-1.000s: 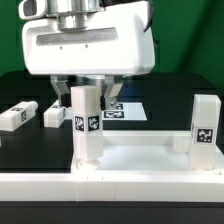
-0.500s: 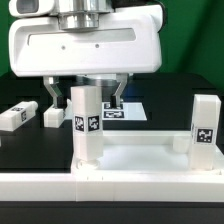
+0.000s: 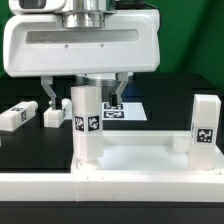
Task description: Assemble desk
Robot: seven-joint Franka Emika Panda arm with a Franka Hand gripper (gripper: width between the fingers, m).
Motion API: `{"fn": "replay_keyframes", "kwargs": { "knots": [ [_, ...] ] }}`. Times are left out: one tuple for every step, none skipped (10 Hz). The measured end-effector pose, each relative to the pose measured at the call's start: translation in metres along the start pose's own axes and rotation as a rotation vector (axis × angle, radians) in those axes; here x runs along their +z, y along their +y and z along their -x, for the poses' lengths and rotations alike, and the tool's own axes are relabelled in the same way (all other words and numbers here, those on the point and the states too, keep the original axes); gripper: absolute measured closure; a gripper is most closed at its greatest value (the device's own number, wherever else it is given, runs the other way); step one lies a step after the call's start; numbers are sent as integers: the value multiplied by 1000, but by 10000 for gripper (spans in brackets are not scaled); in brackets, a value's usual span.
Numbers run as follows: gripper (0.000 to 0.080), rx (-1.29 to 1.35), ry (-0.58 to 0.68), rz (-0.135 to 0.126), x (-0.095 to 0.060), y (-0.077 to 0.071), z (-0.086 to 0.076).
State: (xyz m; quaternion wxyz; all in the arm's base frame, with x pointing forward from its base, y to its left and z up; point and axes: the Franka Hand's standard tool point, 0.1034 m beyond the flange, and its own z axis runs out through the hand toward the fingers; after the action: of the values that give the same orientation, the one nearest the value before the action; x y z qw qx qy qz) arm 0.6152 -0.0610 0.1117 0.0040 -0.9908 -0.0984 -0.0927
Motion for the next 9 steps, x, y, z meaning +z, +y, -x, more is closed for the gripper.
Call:
{"fn": "replay_keyframes", "kwargs": {
  "knots": [
    [151,-92,-1,2,0,2,1],
    [151,-136,-2,4,0,3,1],
    [151,-149,-3,5,0,4,1],
    [244,-150,-4,6,0,4,1],
    [244,-148,-4,6,0,4,1],
    [444,-148,-4,6,0,4,1],
    [509,-144,-5,5,0,4,1],
    [509,-124,-5,5,0,4,2],
    [509,-124,-5,5,0,4,2]
  ]
}}
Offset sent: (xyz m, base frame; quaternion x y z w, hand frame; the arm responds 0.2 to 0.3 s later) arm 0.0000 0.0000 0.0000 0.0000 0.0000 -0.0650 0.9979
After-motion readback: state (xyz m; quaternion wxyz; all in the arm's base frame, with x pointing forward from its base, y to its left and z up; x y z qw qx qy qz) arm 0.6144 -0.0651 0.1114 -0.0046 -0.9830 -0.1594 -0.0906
